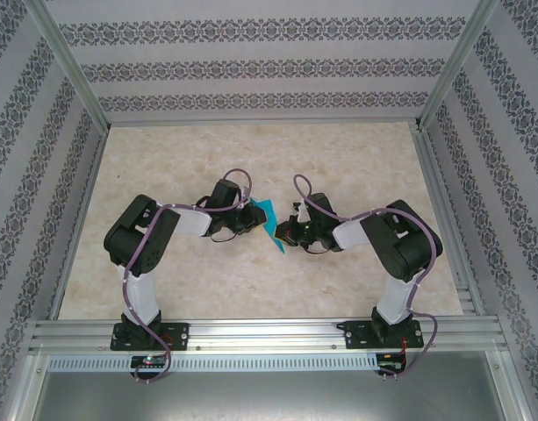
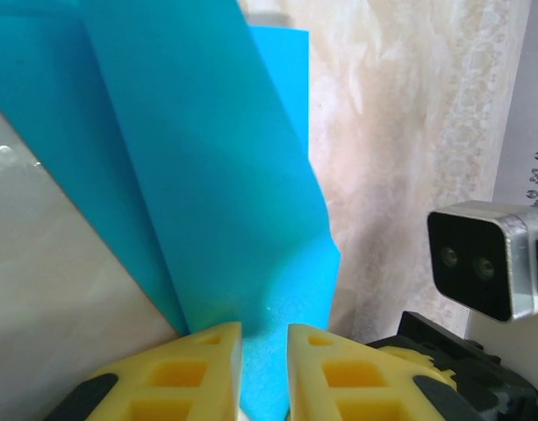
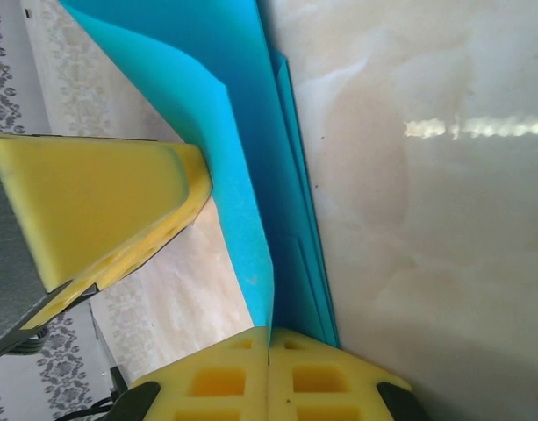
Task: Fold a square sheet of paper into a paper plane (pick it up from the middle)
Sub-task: Fold the wing for the fifth time at the center of the table.
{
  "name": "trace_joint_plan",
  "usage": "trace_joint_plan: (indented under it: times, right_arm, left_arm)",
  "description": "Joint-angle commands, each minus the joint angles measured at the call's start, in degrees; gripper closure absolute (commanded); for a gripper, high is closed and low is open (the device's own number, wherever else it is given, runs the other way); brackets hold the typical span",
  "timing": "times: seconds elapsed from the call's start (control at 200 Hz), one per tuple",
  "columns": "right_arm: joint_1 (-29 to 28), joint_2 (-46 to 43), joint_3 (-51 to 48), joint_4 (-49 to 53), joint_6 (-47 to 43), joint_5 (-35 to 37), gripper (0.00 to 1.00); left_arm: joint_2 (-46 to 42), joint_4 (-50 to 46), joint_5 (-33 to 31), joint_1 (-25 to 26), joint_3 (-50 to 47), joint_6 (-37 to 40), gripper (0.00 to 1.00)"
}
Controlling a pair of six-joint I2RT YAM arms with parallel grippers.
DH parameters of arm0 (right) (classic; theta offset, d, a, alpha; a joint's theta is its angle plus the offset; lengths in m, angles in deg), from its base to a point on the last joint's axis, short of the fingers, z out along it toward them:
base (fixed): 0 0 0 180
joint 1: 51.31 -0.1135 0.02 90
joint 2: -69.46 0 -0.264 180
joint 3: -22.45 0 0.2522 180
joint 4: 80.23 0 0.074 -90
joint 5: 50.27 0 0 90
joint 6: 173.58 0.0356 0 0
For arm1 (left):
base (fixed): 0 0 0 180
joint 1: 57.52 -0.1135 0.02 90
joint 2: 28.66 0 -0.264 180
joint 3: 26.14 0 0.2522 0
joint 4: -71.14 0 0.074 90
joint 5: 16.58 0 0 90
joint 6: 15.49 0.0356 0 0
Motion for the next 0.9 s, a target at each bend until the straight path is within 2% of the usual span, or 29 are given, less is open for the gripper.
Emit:
trace_joint_plan:
  times: [0.0, 0.22, 0.4, 0.704, 0.894]
  right_arm:
    - [0.65, 1.33, -0.82, -4.60, 2.78, -2.04, 1.00]
    - [1.56, 1.53, -1.00, -7.39, 5.25, -4.70, 1.00]
    - [1.88, 1.33, -0.66, -6.01, 4.17, -4.54, 1.00]
    - [1.81, 0.28, 1.54, 3.47, -5.72, -1.66, 0.82]
    - [1.23, -2.22, 3.00, 10.21, -13.85, 1.40, 0.77]
  left_arm:
    - [-2.15, 2.94, 1.90, 0.67, -0.18, 1.97, 0.77]
    - [-1.41, 4.97, 2.25, 2.21, -1.50, 3.02, 0.77]
    - [0.72, 0.49, -0.68, 2.32, 0.10, 3.00, 0.83]
    - [2.85, -7.49, -5.17, 2.32, 2.89, 1.57, 0.87]
    - [3.91, -11.07, -6.19, 2.32, 4.27, 1.57, 0.88]
